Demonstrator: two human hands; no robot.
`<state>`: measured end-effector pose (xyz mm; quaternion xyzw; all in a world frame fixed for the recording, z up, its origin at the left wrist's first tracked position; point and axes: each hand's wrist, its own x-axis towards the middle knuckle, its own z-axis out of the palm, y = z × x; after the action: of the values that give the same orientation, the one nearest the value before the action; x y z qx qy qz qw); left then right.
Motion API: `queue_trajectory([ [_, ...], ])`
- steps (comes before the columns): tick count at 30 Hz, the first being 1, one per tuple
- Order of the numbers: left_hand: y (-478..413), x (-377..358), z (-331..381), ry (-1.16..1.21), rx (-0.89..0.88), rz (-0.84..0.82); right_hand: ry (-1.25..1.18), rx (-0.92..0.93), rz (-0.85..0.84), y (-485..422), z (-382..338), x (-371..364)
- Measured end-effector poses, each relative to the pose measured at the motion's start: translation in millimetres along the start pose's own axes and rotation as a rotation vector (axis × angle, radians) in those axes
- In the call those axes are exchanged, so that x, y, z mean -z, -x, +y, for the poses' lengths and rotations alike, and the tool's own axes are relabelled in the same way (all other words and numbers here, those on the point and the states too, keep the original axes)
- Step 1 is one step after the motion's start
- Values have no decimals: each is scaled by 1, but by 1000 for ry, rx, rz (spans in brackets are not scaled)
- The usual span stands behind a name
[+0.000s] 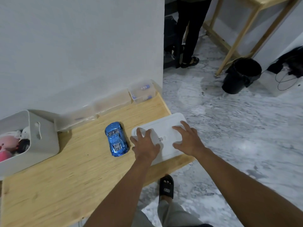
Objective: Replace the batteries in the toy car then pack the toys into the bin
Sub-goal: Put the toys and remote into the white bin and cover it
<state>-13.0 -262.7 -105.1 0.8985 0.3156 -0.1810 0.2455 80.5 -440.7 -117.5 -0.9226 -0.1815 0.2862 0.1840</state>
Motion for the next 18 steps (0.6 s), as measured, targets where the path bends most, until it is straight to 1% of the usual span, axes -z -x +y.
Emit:
queue_trajectory([
  [5, -2, 14, 7, 64, -6, 96, -32, 8, 75, 1, -8, 6],
  [9, -10, 44, 14, 62, -8, 194, -28, 23, 135, -3, -35, 30],
  [13, -17, 93, -1, 110, -10, 290, -36, 69, 181, -13, -82, 51],
  [18, -7, 170, -51, 159, 51, 419, 0, 188, 190, -12, -177, 65],
])
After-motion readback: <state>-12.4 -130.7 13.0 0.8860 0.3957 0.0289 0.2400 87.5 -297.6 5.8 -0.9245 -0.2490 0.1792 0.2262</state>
